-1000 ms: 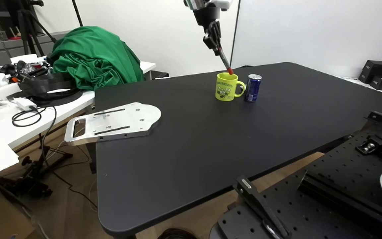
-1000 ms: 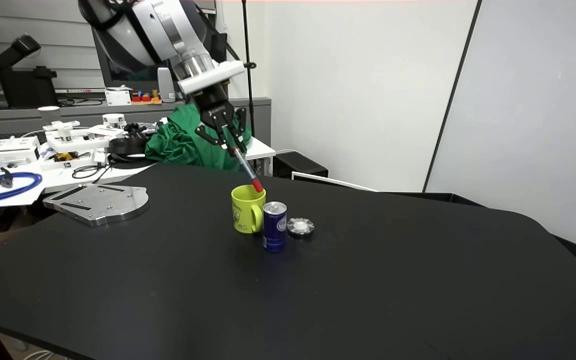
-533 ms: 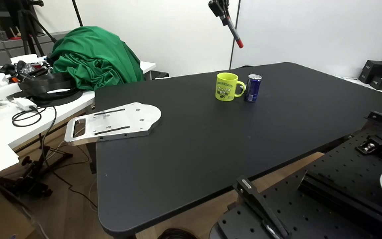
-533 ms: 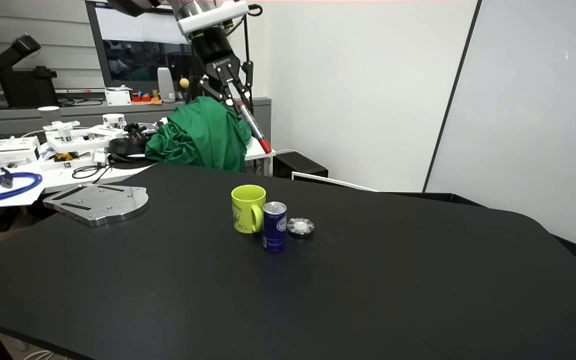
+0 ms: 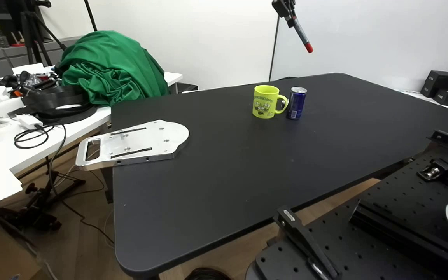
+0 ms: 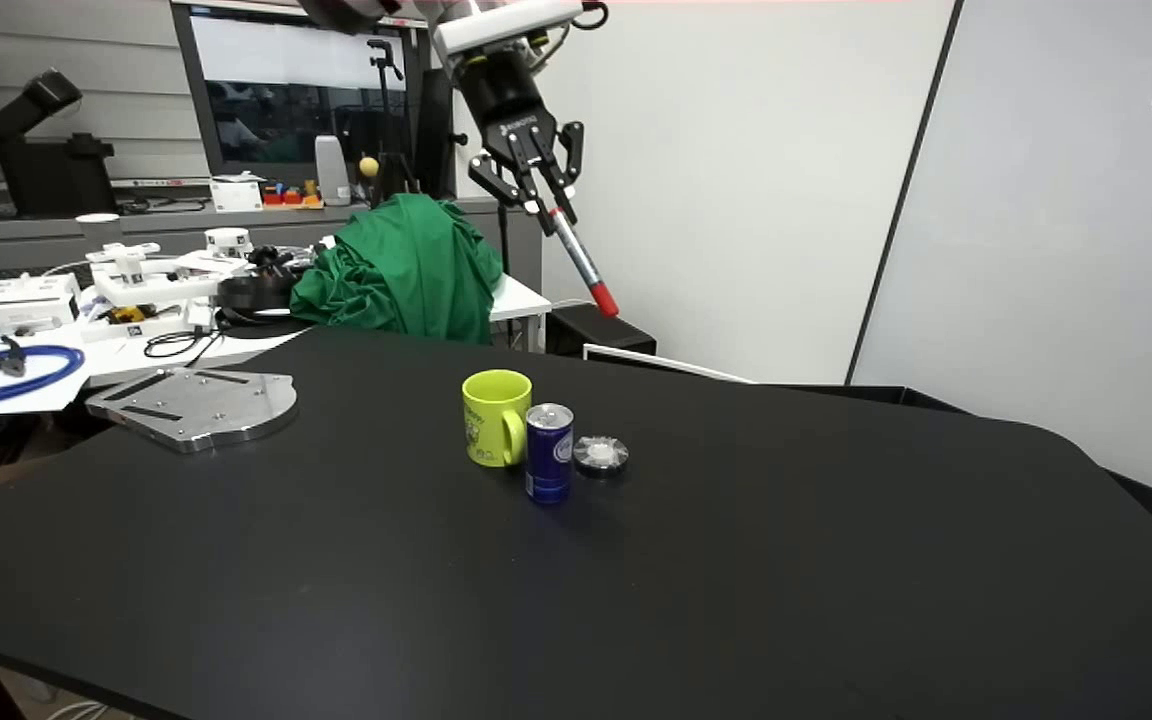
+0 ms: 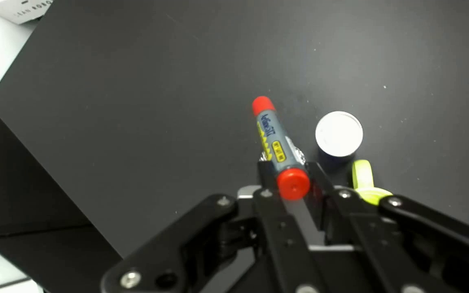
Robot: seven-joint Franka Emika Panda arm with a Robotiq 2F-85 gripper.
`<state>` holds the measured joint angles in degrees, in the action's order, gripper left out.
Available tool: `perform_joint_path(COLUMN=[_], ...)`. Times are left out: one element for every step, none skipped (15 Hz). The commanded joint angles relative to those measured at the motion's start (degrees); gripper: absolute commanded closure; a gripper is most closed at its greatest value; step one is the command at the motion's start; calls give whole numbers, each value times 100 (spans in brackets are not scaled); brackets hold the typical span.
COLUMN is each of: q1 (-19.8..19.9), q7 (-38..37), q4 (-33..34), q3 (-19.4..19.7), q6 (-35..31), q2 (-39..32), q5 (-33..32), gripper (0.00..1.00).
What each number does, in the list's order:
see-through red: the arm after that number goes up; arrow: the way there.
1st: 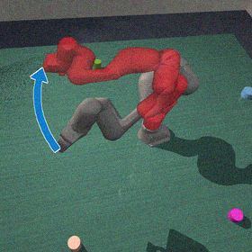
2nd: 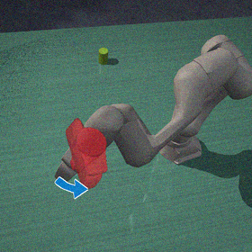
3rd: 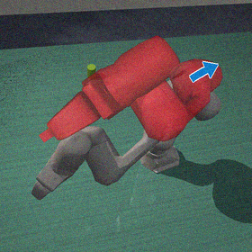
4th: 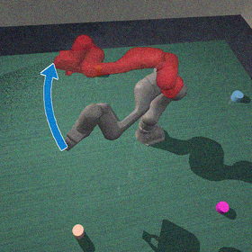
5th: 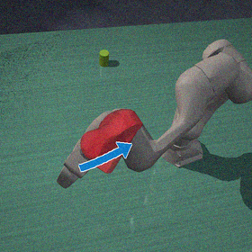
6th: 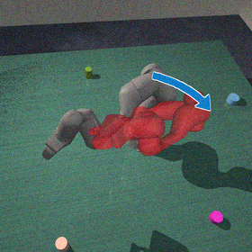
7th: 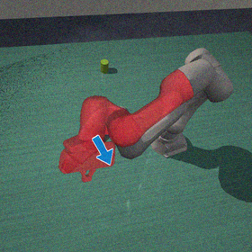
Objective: Remove the marker from the mug cup and place it on the table
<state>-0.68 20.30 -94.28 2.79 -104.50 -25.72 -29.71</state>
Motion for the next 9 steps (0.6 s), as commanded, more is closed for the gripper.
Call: perform_joint_path(q1=[341, 437, 546, 646, 749, 843, 939, 1007, 1080], q7=[123, 143, 146, 151, 178, 182, 195, 165, 135], q4=[213, 230, 240, 272, 298, 321, 323, 323, 298], q3=[186, 239, 302, 356, 396, 435, 467, 504, 540], q6=[32, 21, 3, 21, 38, 48, 40, 26, -14], q2=[-347, -444, -564, -693, -819, -954, -1097, -1222, -1362], q5=[-64, -64, -58, -38, 6, 35, 68, 55, 48], gripper=[94, 94, 94, 94, 94, 94, 94, 94, 94])
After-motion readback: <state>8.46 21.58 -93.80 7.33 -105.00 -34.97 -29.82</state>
